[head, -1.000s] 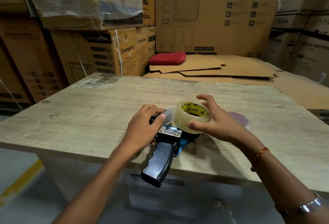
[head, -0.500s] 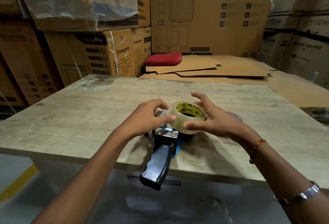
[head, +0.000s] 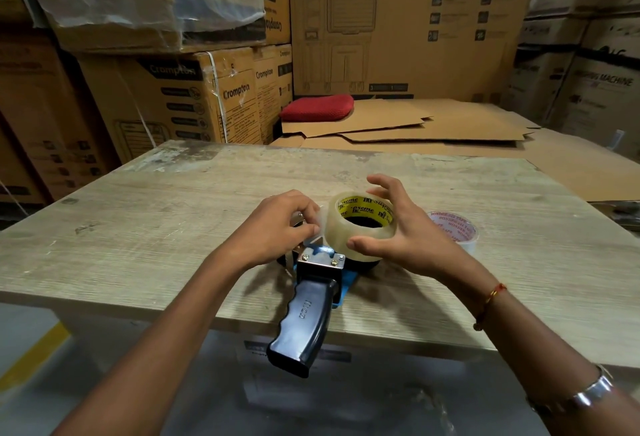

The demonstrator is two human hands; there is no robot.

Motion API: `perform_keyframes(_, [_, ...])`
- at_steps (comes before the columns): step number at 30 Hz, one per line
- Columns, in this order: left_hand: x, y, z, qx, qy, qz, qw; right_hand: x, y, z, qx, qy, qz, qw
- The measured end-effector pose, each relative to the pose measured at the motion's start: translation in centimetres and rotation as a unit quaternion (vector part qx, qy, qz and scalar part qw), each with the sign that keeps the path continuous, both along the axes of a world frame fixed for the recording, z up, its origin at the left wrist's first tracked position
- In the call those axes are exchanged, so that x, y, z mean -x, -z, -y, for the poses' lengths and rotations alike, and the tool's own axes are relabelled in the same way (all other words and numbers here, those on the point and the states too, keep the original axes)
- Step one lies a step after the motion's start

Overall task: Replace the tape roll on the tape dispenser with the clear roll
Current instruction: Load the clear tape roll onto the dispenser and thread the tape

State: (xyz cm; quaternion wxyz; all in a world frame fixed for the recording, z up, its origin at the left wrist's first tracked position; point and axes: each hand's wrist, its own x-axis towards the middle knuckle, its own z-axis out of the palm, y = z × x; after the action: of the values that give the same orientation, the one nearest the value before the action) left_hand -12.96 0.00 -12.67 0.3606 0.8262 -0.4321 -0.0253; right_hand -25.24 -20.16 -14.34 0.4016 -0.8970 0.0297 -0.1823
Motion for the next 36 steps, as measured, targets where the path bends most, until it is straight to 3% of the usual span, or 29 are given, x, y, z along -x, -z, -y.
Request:
perform_keyframes(3, [-0.1, 0.1, 0.0, -0.022, -0.020, 0.029, 0.999, -0.3, -0.3, 0.1, 0.022, -0.003, -0.010, 1.000])
perform_keyframes(6, [-0.1, 0.1, -0.1, -0.034, -0.022, 0.003, 0.999, -0.8, -0.9, 0.7, 0.053, -0.023, -0.040, 0.998])
perform_keyframes(12, [-0.2, 0.0, -0.1, -0.046, -0.022, -0.030, 0.998, -0.4, -0.1, 0.9, 0.018, -0.027, -0.035, 0.999])
perform_keyframes(22, [-0.6, 1.9, -0.5, 0.052, 0.009, -0.112, 0.992, 0.0, 1.0, 0.5, 0.003, -0.015, -0.025, 1.000])
perform_keyframes(28, [-0.9, 2.7, -0.1, 0.084, 0.020, -0.050, 0.995, 0.0, 2.0, 0.5, 0.009, -0.026, -0.048, 0.998])
perform_keyframes(33, [-2.3, 1.7, 0.4, 0.006, 0.056, -0.006, 0.998, 0.0, 2.8, 0.5, -0.008, -0.028, -0.048, 0.998])
perform_keyframes(36, [-2.6, 1.9, 0.5, -0.003, 0.064, -0.051, 0.997, -0.1, 2.9, 0.7, -0.014, -0.032, -0.052, 0.998])
